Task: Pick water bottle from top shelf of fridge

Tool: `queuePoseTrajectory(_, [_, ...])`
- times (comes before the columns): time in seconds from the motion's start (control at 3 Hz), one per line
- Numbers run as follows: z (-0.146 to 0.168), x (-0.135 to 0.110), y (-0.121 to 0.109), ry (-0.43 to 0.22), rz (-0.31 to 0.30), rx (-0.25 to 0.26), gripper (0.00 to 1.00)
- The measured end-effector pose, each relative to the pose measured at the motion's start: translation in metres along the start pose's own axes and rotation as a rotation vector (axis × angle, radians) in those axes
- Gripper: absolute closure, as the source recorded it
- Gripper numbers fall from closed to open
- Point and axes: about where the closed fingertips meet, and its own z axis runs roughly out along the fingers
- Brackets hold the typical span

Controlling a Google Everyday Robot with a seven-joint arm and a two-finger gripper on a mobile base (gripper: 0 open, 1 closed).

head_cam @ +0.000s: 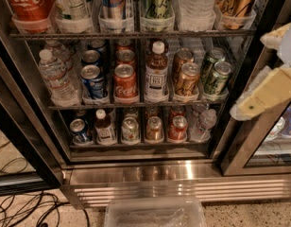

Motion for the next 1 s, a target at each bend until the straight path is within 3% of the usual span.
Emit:
queuePoseTrajectory(0.67, [-0.001, -0.044, -0.019, -0.297, 0.085, 0.08, 0.0])
queuePoseTrajectory(1.0, [-0.004, -0.061, -0.026, -0.406, 0.16, 0.116, 0.0])
